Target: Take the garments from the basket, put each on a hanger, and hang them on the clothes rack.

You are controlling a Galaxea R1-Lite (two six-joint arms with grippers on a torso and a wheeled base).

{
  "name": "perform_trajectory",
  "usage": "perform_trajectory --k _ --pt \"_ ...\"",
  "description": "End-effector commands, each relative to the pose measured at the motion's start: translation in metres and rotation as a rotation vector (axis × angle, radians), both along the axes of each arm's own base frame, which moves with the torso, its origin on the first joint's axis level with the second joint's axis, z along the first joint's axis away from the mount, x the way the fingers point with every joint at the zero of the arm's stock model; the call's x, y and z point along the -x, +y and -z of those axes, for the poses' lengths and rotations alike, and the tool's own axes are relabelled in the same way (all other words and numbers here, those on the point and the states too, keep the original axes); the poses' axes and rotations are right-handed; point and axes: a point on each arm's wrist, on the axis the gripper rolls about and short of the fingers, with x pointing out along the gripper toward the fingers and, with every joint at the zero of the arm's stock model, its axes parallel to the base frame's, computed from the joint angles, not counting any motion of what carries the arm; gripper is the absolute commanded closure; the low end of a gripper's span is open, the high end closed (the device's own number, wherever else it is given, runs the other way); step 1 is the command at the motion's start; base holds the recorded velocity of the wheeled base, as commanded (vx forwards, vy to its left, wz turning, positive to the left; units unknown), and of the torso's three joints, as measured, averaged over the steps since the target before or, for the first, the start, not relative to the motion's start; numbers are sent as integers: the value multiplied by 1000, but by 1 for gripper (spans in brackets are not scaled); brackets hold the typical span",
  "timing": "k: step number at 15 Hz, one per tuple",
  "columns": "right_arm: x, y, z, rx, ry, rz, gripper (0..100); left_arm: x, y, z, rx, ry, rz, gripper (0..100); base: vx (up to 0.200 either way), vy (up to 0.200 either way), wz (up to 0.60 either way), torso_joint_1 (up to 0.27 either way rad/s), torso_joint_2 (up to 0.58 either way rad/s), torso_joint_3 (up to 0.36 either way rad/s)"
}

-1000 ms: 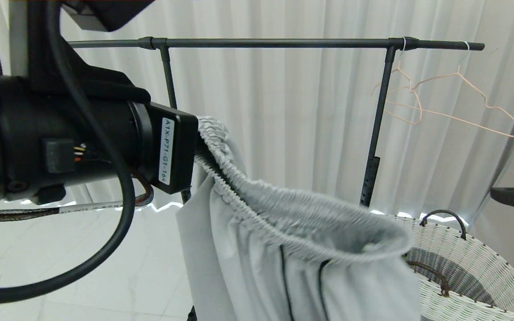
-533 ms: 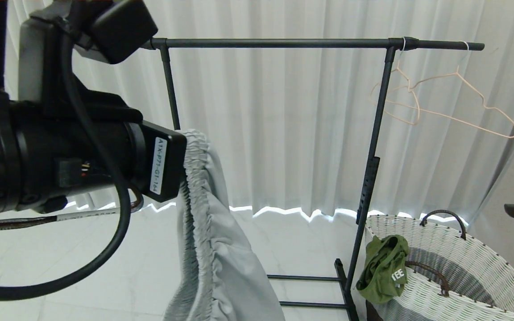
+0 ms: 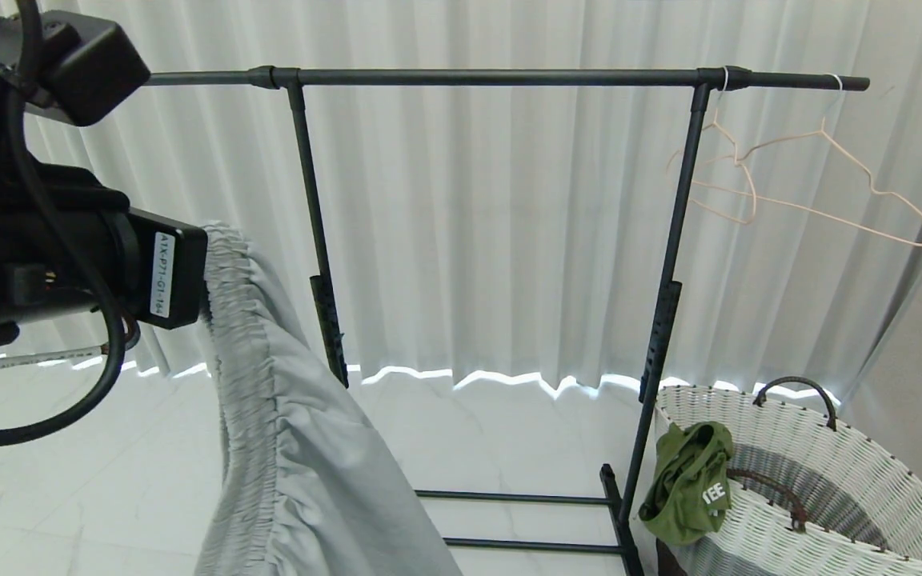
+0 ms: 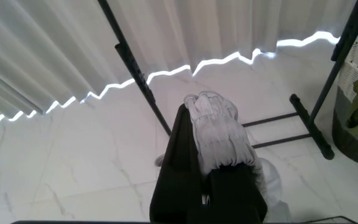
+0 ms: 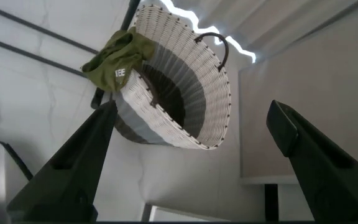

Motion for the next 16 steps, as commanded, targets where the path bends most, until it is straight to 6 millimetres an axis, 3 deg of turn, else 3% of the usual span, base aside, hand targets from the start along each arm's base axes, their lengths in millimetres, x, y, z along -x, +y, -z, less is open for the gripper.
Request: perform_trajectory --k 1,5,16 --pt "4 -2 1 -5 -7 14 0 2 6 -1 8 -9 -23 100 0 0 0 0 0 0" --pt "4 -2 1 -44 -12 35 0 4 7 7 0 2 -21 100 0 0 0 111 -327 -211" --pt "-1 0 -3 -190 -50 45 0 12 12 5 -11 -18 -14 100 0 0 0 192 -475 -280"
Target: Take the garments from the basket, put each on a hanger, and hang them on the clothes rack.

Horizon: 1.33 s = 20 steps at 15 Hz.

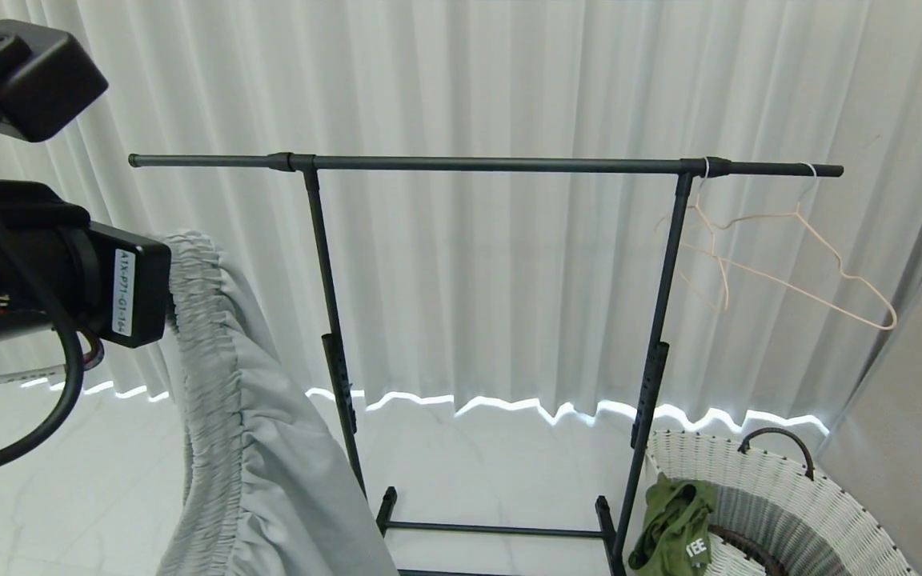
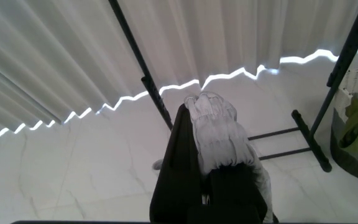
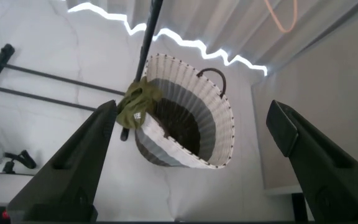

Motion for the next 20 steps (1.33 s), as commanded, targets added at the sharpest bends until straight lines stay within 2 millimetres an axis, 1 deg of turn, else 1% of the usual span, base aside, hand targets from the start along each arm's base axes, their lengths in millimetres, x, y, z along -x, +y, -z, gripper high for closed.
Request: perform_trajectory --k 1,5,6,9,18,20 --pt "-2 0 1 -1 5 2 0 1 1 0 1 -2 0 100 0 0 0 222 -510 -281" --pt "-3 1 5 7 6 4 0 3 2 0 3 -5 0 100 0 0 0 211 -480 -262" --pt "-5 1 10 10 0 3 0 3 2 0 2 -4 -2 100 0 0 0 95 -207 -115" --pt "-7 1 17 19 -12 -1 0 5 3 0 2 -8 -3 100 0 0 0 31 -60 -32" --pt "-7 -1 18 25 -9 16 0 5 3 2 -2 -2 -3 100 0 -200 0 6 -3 -2" --pt "-7 -1 18 25 -8 17 0 6 3 6 -8 9 -3 100 0 -200 0 2 2 -2"
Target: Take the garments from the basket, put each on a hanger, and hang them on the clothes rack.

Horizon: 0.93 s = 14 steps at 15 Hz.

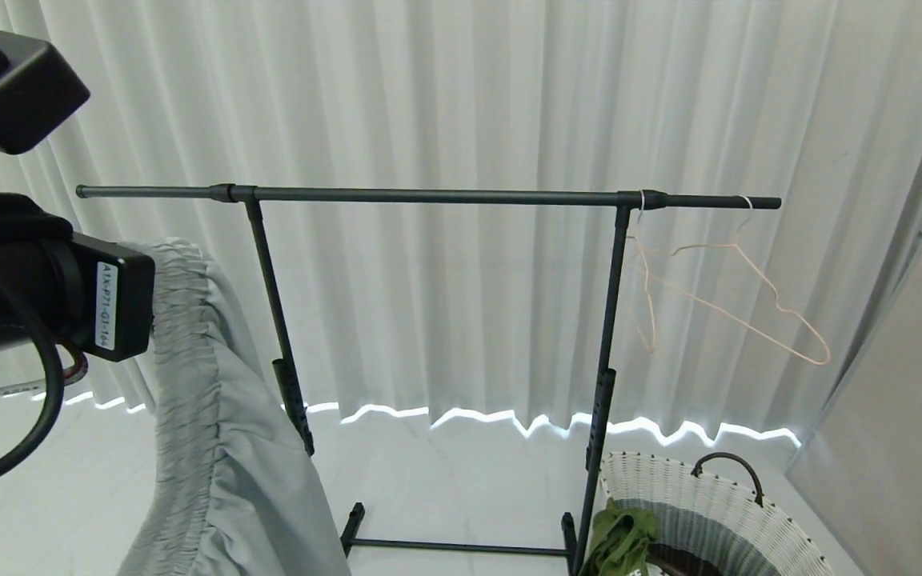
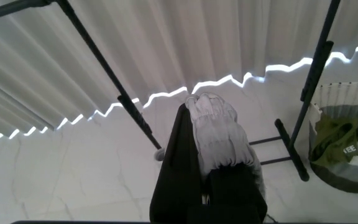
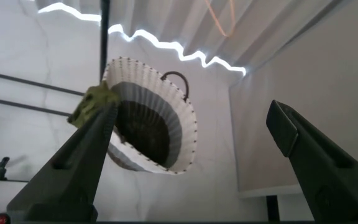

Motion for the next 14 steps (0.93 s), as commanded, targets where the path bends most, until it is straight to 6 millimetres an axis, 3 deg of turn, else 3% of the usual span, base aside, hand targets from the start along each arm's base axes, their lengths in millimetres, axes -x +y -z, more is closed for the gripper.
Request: perform_trajectory --k 1,6,14 --pt "-1 0 0 1 0 2 0 0 0 3 -4 8 -1 100 0 0 0 0 0 0" --pt "-4 0 4 1 9 7 0 1 1 3 -5 9 -2 100 0 0 0 0 0 0" --pt "-24 -2 8 -1 10 50 0 1 0 4 -3 11 0 100 200 0 0 2 -1 2"
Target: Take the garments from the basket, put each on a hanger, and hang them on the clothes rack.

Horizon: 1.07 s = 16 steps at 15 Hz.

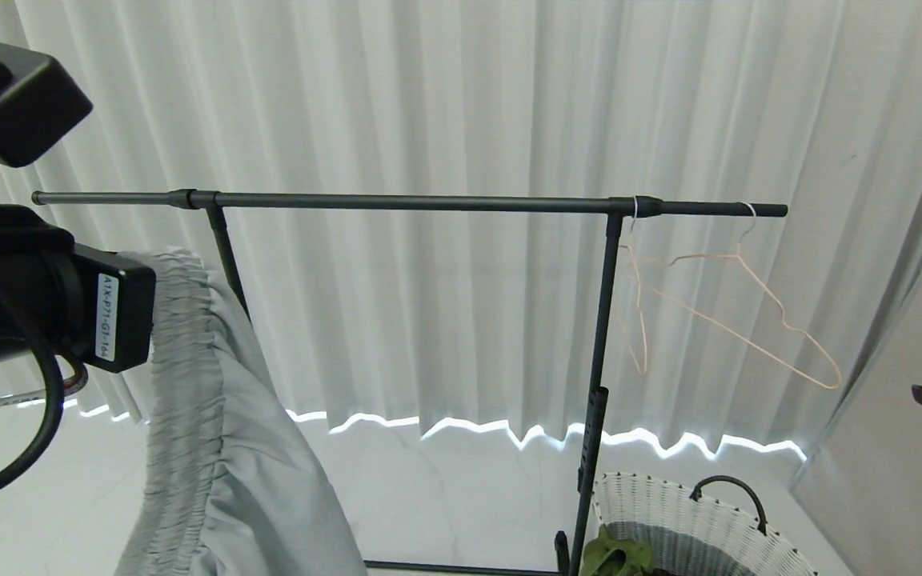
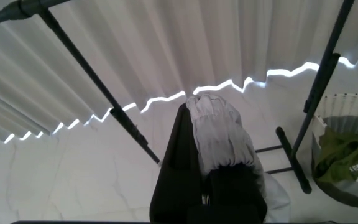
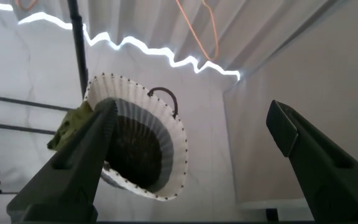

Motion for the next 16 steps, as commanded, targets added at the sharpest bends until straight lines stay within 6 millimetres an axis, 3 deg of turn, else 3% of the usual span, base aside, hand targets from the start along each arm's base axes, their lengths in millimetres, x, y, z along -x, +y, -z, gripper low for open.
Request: perform_trajectory --k 1,9,13,16 --pt "-8 1 4 4 29 0 0 -1 0 1 -4 4 -1 100 200 0 0 7 7 2" --pt "-27 -5 14 -4 93 41 0 -2 -1 2 -7 9 0 100 200 0 0 4 2 3" --pt "-43 -24 22 -55 134 43 0 1 0 8 -15 22 0 100 0 0 0 0 0 0" --pt "-78 -40 37 -45 154 54 0 3 1 12 -19 30 4 100 0 0 0 0 0 0"
